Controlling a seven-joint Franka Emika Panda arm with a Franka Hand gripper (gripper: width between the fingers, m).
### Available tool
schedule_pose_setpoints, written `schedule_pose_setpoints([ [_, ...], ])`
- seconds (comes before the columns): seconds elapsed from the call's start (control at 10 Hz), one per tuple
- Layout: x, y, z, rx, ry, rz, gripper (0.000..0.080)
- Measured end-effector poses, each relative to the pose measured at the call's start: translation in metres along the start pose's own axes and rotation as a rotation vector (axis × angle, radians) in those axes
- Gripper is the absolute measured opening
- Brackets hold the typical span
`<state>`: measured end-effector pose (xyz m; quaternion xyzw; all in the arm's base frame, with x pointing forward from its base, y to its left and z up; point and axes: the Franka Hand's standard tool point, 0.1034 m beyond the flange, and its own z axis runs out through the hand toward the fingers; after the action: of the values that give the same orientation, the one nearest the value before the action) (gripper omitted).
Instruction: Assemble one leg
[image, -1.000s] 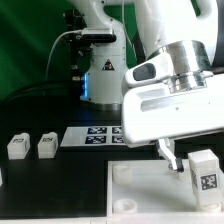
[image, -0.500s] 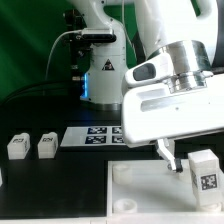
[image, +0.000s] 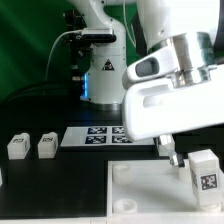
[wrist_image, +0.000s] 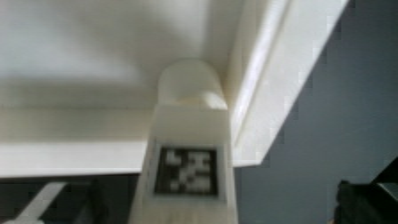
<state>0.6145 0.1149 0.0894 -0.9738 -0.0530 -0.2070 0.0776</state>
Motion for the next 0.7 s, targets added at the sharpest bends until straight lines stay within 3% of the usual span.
schedule_pose_setpoints([
  [0.2, 0.009, -0.005, -0.002, 0.041, -0.161, 0.011, 0.0649],
  [0.4, 0.009, -0.005, -0.003, 0.084, -0.404, 0.007, 0.0649],
  [0.7, 0.009, 0.011, 0.015, 0.089, -0.420, -0.008, 0.0649],
])
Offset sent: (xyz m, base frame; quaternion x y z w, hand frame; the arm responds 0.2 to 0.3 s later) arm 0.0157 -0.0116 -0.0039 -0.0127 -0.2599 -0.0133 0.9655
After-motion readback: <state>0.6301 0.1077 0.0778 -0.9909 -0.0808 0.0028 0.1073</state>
